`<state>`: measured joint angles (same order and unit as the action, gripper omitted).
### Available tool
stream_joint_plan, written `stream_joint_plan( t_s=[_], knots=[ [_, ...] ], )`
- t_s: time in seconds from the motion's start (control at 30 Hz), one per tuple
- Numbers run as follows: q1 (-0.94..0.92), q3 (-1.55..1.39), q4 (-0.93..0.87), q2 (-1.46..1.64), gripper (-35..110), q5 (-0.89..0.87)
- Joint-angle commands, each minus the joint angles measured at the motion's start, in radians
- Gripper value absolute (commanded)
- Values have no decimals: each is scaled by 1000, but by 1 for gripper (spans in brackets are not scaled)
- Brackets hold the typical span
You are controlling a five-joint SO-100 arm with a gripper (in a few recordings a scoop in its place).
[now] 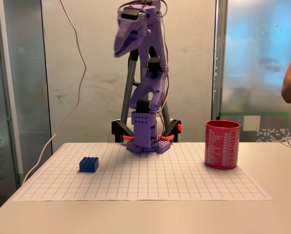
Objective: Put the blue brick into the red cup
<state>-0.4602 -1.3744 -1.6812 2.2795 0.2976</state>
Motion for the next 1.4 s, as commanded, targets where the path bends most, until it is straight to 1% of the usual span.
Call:
stream_joint_plan(
  t_s=[0.0,0.17,0.27,0.37,0.5,0.63,0.8,0.93,1.0,1.27,1.3,1.37],
  knots=[
    [-83,55,8,-161,0,57],
    [-193,-26,-25,-336,0,258],
    [-302,-80,-20,-351,0,379],
    [-365,-173,-9,-330,0,451],
    [-400,-370,61,-268,0,462],
    [-445,-535,160,-206,0,407],
    [-387,-686,190,-195,0,477],
    [-324,-727,270,-238,0,485],
    [-310,-732,282,-256,0,500],
    [-353,-706,244,-327,0,721],
    [-357,-703,249,-333,0,726],
    [-356,-704,296,-344,0,680]
  ],
)
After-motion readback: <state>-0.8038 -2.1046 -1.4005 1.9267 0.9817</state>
